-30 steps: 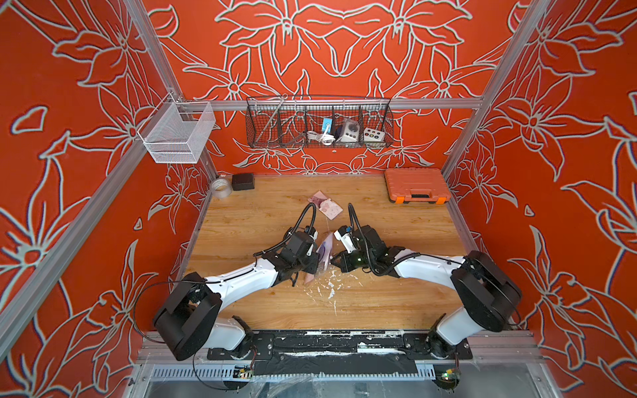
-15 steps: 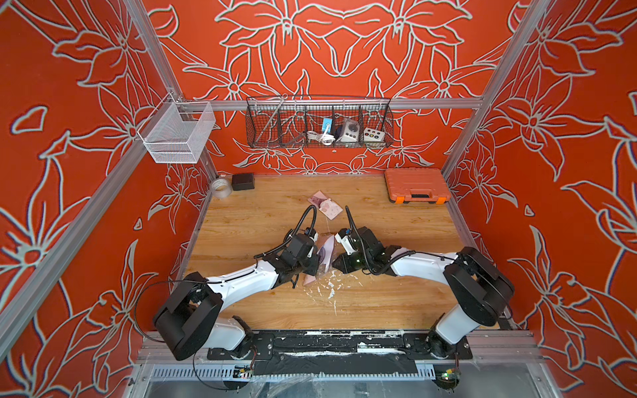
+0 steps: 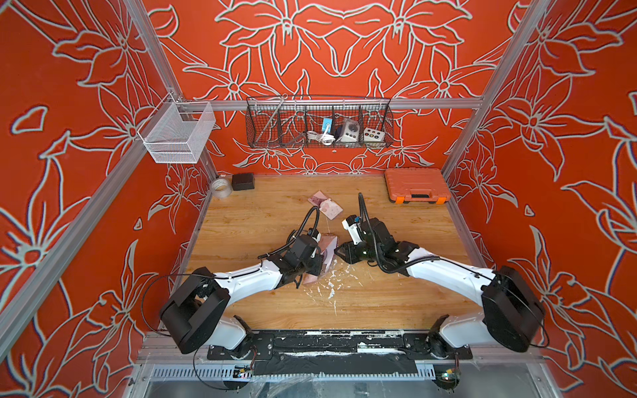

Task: Open the ruler set and take out the ruler
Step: Take out the ruler from the ruler set bag.

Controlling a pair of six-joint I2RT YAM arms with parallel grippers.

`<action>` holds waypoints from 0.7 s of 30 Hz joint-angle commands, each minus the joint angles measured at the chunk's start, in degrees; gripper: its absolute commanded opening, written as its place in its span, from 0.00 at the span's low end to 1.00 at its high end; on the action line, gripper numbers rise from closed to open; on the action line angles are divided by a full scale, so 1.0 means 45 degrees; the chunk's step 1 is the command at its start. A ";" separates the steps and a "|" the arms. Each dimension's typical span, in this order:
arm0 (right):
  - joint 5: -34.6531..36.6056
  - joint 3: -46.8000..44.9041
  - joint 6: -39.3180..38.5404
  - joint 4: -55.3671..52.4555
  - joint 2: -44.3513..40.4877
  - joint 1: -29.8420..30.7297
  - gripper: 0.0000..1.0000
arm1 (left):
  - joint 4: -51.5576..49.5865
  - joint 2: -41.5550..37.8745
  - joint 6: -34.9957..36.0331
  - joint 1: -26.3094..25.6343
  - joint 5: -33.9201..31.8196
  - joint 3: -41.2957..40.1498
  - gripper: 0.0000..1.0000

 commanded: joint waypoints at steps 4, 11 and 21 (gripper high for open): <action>-0.1151 0.0528 0.1255 0.0975 0.1956 0.0089 0.22 | 0.0122 0.0003 -0.0135 -0.0097 -0.0322 -0.0148 0.00; -0.1496 0.1002 0.1587 0.1583 0.3428 0.0081 0.18 | 0.0326 -0.0500 -0.0045 -0.0136 -0.0492 -0.0461 0.00; -0.1463 0.1588 0.2178 0.1798 0.4550 0.0078 0.13 | 0.0405 -0.0812 -0.0164 -0.0154 -0.0444 -0.0658 0.00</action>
